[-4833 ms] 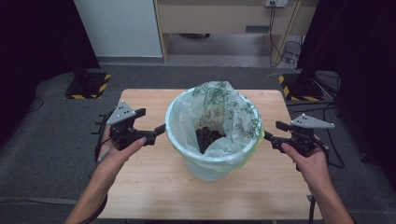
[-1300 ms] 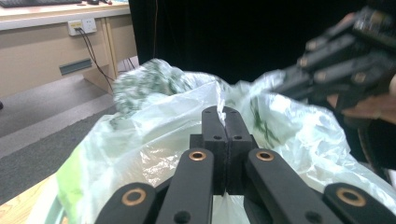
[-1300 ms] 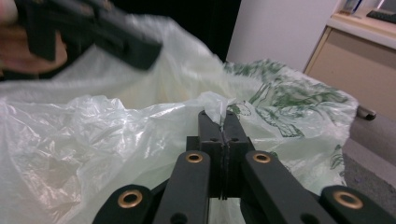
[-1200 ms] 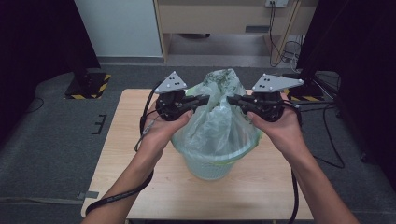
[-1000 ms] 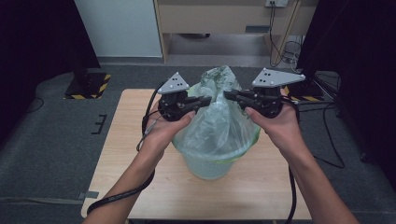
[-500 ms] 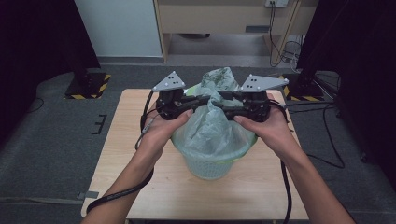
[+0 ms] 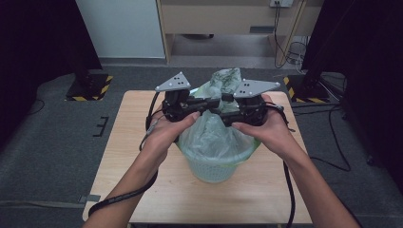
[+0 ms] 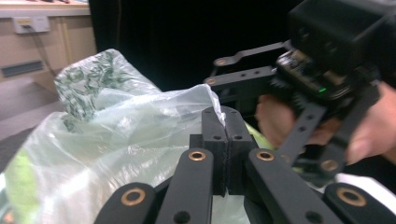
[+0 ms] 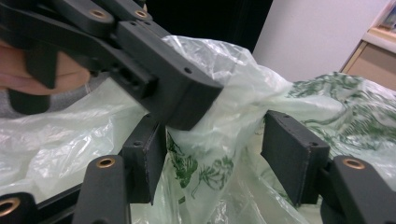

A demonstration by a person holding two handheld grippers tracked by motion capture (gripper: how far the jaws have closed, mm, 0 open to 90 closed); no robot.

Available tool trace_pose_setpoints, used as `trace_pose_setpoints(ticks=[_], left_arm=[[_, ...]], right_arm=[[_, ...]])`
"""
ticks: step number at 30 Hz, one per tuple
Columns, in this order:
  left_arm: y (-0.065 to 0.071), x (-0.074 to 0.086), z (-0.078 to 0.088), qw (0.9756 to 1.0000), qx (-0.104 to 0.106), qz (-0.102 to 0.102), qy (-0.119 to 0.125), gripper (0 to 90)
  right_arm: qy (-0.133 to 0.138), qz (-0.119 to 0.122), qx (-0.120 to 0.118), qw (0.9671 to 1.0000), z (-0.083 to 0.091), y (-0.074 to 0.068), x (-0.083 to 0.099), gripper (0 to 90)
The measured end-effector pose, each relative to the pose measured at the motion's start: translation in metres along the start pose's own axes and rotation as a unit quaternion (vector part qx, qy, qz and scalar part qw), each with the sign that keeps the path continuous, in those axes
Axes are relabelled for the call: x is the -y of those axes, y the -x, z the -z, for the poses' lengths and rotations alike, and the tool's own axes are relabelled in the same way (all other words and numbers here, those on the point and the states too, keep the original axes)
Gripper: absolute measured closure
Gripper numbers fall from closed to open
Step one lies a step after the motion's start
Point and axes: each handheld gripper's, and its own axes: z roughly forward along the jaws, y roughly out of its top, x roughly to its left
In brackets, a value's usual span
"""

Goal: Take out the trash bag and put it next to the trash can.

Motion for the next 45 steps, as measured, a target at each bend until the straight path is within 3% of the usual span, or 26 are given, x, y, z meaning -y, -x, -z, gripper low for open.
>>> trace_pose_setpoints(ticks=[1, 6, 9, 13, 15, 17, 19, 23, 26, 32, 35, 38, 45], left_arm=[[0.001, 0.0, 0.0, 1.0, 0.005, 0.001, 0.0, 89.4], [0.005, 0.001, 0.0, 0.9998, 0.02, 0.001, 0.003, 85.2], [0.008, 0.001, 0.002, 0.9998, 0.016, -0.008, 0.001, 82.2], [0.01, 0.002, 0.005, 0.999, -0.034, -0.029, 0.001, 59.0], [0.01, 0.002, 0.005, 0.9968, -0.064, -0.047, -0.005, 39.3], [0.009, 0.004, 0.002, 0.9964, -0.068, -0.049, -0.01, 28.3], [0.009, 0.005, -0.004, 0.9956, -0.071, -0.056, -0.021, 20.8], [0.012, 0.006, -0.014, 0.9924, -0.084, -0.081, -0.039, 17.5], [0.013, 0.006, -0.02, 0.9896, -0.094, -0.096, -0.052, 21.7], [0.014, 0.005, -0.022, 0.9868, -0.089, -0.12, -0.064, 59.9], [0.014, 0.005, -0.021, 0.9867, -0.091, -0.116, -0.069, 74.9], [0.011, 0.005, -0.019, 0.9884, -0.089, -0.104, -0.065, 84.2], [0.005, 0.003, -0.014, 0.9922, -0.081, -0.082, -0.047, 86.4]], right_arm=[[-0.001, 0.003, -0.001, 1.0, -0.001, 0.0, 0.0, 42.6], [-0.003, 0.032, -0.007, 0.9995, -0.002, -0.002, 0.001, 73.3], [0.002, 0.027, -0.016, 0.9995, -0.001, -0.001, 0.002, 87.1], [0.012, 0.007, -0.017, 0.9998, 0.004, 0.004, 0.001, 89.7], [0.018, -0.009, -0.012, 0.9997, 0.008, 0.007, 0.0, 89.9], [0.026, -0.021, -0.008, 0.9994, 0.012, 0.01, -0.003, 90.0], [0.031, -0.027, -0.003, 0.9992, 0.016, 0.011, -0.008, 90.0], [0.031, -0.029, -0.002, 0.9991, 0.019, 0.009, -0.016, 90.0], [0.036, -0.032, -0.011, 0.9988, 0.021, 0.006, -0.022, 90.0], [0.032, -0.032, -0.014, 0.9989, 0.022, 0.002, -0.025, 90.0], [0.031, -0.031, -0.013, 0.9989, 0.023, 0.002, -0.023, 88.5], [0.033, -0.034, -0.001, 0.9989, 0.024, 0.003, -0.021, 75.8], [0.044, -0.049, 0.013, 0.9978, 0.029, 0.01, -0.013, 36.8]])
